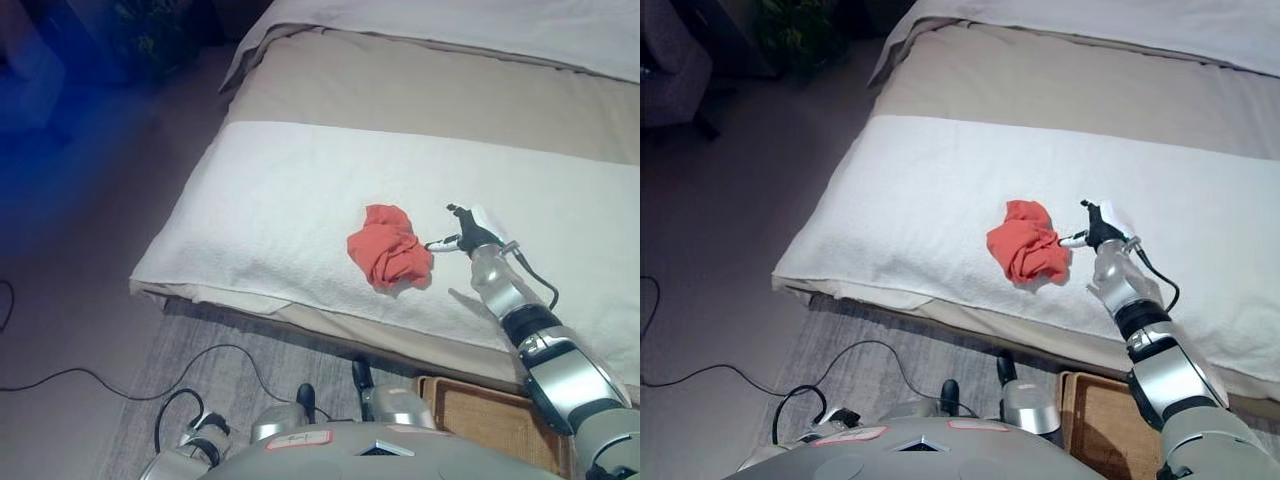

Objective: Put the clothes on the bed into the basket.

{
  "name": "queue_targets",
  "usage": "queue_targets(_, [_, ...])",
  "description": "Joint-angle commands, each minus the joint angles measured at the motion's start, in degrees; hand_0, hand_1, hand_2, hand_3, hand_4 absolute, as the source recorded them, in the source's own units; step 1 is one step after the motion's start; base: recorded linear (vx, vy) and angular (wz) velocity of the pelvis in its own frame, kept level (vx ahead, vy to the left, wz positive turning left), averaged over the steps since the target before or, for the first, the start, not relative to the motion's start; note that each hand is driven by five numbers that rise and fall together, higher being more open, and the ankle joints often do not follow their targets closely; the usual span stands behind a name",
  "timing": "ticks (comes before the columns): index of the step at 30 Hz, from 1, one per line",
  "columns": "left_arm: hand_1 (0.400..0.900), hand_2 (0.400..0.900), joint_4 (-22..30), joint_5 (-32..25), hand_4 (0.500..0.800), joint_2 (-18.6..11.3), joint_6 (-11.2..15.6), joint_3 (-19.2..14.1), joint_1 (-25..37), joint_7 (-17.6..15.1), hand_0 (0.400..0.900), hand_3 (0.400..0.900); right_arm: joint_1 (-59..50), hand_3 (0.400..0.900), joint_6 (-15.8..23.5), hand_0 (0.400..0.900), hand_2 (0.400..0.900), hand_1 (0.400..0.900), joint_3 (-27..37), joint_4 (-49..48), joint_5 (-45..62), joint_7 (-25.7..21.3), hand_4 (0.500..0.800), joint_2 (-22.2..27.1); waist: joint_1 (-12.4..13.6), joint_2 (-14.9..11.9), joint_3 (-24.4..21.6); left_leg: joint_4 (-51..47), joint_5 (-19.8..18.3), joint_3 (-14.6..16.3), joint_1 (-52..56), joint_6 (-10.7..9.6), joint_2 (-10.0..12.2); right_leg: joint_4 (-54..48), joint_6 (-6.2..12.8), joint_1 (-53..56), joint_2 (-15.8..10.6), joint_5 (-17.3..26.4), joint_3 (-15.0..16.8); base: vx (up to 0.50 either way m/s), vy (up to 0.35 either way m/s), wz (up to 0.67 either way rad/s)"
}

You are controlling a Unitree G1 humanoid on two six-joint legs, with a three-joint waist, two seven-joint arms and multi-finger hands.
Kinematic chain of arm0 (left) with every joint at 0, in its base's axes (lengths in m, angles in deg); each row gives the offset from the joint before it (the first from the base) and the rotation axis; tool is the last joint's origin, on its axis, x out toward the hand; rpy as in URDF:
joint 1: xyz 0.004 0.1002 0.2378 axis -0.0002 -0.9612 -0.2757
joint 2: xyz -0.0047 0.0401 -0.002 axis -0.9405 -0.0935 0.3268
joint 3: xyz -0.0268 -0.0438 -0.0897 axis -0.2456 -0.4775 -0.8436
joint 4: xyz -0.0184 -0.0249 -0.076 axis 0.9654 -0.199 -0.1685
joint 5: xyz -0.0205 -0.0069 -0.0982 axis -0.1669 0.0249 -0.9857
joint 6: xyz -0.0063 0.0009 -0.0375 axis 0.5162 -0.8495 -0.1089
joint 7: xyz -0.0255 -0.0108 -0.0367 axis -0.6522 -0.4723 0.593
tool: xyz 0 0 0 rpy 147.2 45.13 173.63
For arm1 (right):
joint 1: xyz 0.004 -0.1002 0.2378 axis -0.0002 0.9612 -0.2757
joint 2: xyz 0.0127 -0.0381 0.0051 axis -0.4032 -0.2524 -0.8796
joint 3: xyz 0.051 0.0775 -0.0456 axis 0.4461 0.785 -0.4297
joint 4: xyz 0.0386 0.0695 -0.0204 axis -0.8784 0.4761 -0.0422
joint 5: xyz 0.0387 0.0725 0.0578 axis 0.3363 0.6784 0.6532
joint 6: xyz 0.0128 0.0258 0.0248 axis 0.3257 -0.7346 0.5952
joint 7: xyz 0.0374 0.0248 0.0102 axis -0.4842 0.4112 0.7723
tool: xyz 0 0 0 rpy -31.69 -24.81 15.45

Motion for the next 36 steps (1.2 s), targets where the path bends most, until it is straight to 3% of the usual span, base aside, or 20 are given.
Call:
queue_targets(1, [0.9, 0.9, -2.77, 0.35, 0.8, -2.17, -1.71, 3.73, 2.58, -2.24, 0.9, 0.9, -11.95, 0.9, 0.71, 0.9, 0.9, 0.9, -3.26, 5.66, -3.39, -4.08, 0.8, 0.21, 1.0, 2.58, -1.48, 0.53, -2.57, 2.35, 0.78, 1.84, -4.16, 3.23, 1.58, -4.79, -1.25, -2.52, 5.06, 0.06, -0.052, 0.31])
queue_targets(7, [0.9, 0.9, -1.99, -0.79, 0.8, -1.55, -0.64, 5.93, 2.33, -2.43, 0.9, 0.9, -15.99, 0.9, -0.07, 0.9, 0.9, 0.9, -5.84, 14.42, -4.76, -3.43, 0.8, 1.01, 2.3, 7.82, -1.22, 0.3, -1.0, 1.04, -2.06, 1.17, -4.48, 0.61, 1.57, -5.47, -2.7, -2.04, 3.51, 0.06, -0.046, 0.24])
queue_targets(10, [0.9, 0.9, -2.03, -1.15, 0.8, -1.48, -0.37, 6.4, 2.6, -2.5, 0.9, 0.9, -15.98, 0.9, -0.24, 0.9, 0.9, 0.9, -6.6, 16.36, -4.76, -2.76, 0.8, 0.82, 2.54, 9.11, -1.29, -0.21, -0.07, 1.32, -2.9, 0.67, -4.14, 0.05, 1.51, -5.94, -2.87, -1.99, 3.04, 0.05, -0.056, 0.17])
queue_targets(22, [0.9, 0.9, -3.8, -2.47, 0.8, -1.19, -1.67, 4.32, 7.36, -4.61, 0.9, 0.9, -8.41, 0.9, -0.3, 0.9, 0.9, 0.9, -7.83, 19.66, -7.09, -1.47, 0.8, -1.99, 0.84, 9.02, -0.14, -0.4, -0.43, 2.46, -5.51, 0.27, -3.33, -0.01, 0.92, -9.28, -1.89, -2.23, 3.64, 0.02, -0.038, 0.0])
queue_targets(26, [0.9, 0.9, -3.98, -2.98, 0.8, -1.26, -1.5, 4.12, 8.18, -4.92, 0.9, 0.9, -8.67, 0.9, -0.15, 0.9, 0.9, 0.9, -7.84, 20.23, -6.58, -1.56, 0.8, -3.22, 1.31, 8.9, -0.2, -0.4, -0.04, 4.48, -8.69, 0.26, -3.51, -0.01, 1.19, -13.11, -2.24, -0.92, 4.73, -0.05, 0.001, -0.11])
queue_targets(36, [0.9, 0.9, -4.45, -2.57, 0.8, -1.59, -2.92, 3.06, 10.0, -7.03, 0.9, 0.9, -5.47, 0.9, 0.92, 0.9, 0.9, 0.9, -9.47, 14.38, -5.5, -2.84, 0.8, -8.44, 1.51, 7.57, 0.78, -0.4, -1.29, 5.79, -8.43, 0.56, -2.92, -0.01, 0.81, -13.28, -0.96, -0.99, 6.02, 0.02, -0.01, -0.09])
